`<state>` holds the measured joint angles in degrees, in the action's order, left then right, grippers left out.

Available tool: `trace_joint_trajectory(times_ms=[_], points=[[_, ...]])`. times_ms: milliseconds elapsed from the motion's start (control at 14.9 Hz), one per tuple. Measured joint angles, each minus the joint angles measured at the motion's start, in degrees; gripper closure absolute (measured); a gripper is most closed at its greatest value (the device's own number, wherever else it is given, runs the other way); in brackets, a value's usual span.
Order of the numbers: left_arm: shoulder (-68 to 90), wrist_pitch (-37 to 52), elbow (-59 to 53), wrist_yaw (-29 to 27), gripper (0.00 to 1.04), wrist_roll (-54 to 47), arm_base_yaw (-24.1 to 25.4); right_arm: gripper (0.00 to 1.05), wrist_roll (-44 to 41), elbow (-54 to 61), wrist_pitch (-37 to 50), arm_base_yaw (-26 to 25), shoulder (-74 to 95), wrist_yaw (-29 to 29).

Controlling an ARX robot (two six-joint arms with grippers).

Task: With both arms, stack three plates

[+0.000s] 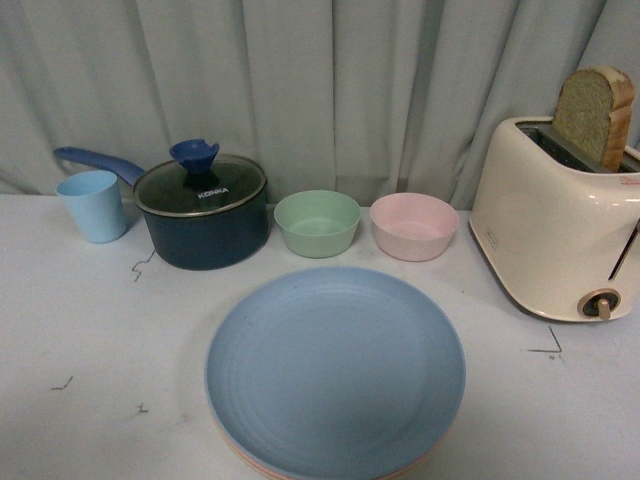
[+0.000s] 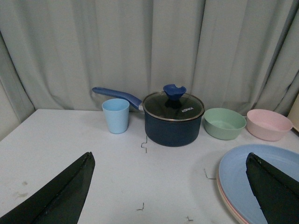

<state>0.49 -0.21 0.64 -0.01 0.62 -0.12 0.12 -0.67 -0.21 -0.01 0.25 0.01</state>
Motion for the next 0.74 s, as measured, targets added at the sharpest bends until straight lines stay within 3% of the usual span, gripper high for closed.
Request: trace_joint_trajectory(times_ms=[268,736], points=[[0.0,0.0,0.0,0.0,0.07,0.0,0.0,0.05,0.0,0.0,0.0,0.0,0.0,0.0],[0.0,0.0,0.0,0.0,0.07,0.0,0.0,0.06,0.0,0.0,0.0,0.0,0.0,0.0]])
